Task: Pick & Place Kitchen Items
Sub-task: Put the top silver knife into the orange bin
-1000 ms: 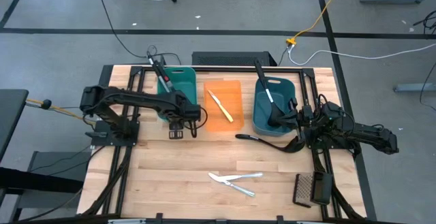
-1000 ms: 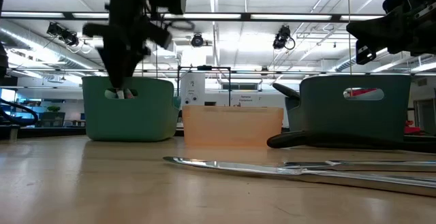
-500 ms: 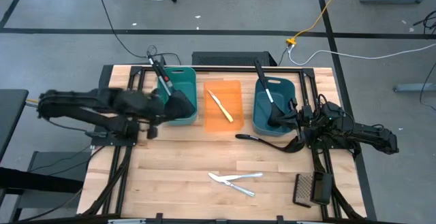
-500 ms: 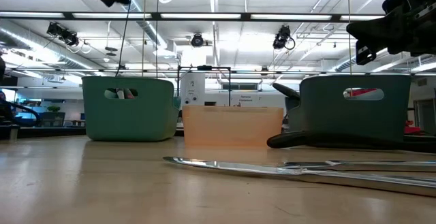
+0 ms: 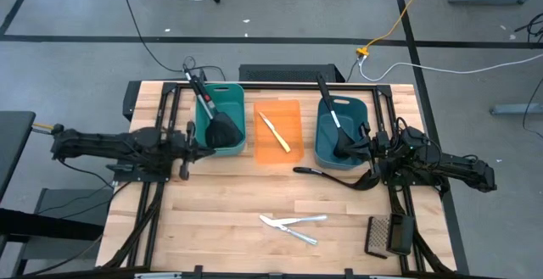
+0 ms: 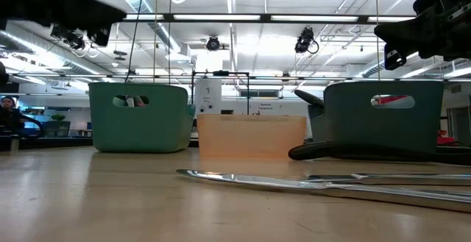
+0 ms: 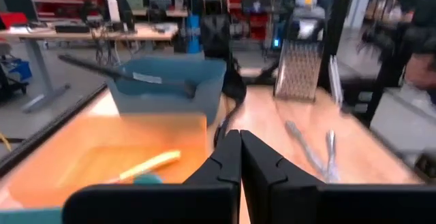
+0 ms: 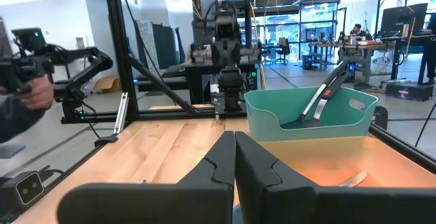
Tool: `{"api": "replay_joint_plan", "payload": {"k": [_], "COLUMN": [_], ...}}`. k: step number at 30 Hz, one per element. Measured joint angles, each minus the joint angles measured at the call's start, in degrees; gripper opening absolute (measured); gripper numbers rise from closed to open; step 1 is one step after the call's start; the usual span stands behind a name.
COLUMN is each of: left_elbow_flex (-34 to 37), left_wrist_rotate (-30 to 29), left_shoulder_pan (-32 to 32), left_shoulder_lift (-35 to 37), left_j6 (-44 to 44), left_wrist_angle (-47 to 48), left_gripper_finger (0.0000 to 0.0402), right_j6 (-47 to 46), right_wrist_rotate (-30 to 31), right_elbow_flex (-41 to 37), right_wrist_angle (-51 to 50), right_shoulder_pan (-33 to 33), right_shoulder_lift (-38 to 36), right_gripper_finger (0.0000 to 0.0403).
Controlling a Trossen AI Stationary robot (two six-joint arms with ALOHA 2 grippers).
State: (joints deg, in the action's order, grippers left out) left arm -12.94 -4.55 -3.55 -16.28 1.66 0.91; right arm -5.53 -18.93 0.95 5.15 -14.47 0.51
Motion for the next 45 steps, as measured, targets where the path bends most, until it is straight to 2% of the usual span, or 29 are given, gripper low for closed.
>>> {"api": "replay_joint_plan", "payload": {"k": [5,16,22,27,32,35,40,45], "left_elbow_flex": [5.2,9.5,9.5,9.5,9.5,9.5,9.5,9.5], "left_wrist_rotate": [-1.1,1.8,0.5,-3.2,-4.1,-4.1,-4.0,-4.0], "left_shoulder_pan": [-0.2,-0.2,-0.2,-0.2,-0.2,-0.2,-0.2,-0.2], "left_shoulder_lift": [1.9,8.8,10.1,10.1,10.1,10.1,10.1,10.1], "left_j6": [-3.9,-8.0,-9.9,-9.9,-9.9,-9.8,-9.4,-9.2], "left_wrist_angle": [-4.5,-4.2,-4.8,-4.6,-4.8,-4.8,-4.8,-5.2], "left_gripper_finger": [0.0002,0.0001,0.0013,0.0019,0.0018,0.0016,0.0016,0.0016], "right_j6": [0.0,-1.4,-2.7,-2.5,0.0,0.3,-4.9,-10.9], "right_wrist_rotate": [0.0,0.3,6.4,9.2,13.8,14.3,15.8,22.6], "right_elbow_flex": [0.0,0.0,4.8,16.3,32.0,39.8,49.4,57.7], "right_wrist_angle": [0.0,1.8,1.2,-6.4,-21.7,-29.3,-34.1,-40.4], "right_shoulder_pan": [0.0,0.0,1.2,4.0,6.2,8.4,17.5,27.6], "right_shoulder_lift": [0.0,0.0,3.2,14.1,30.3,39.5,53.7,65.8], "right_gripper_finger": [0.0007,0.0007,0.0004,0.0003,0.0003,0.0007,0.0022,0.0026]}}
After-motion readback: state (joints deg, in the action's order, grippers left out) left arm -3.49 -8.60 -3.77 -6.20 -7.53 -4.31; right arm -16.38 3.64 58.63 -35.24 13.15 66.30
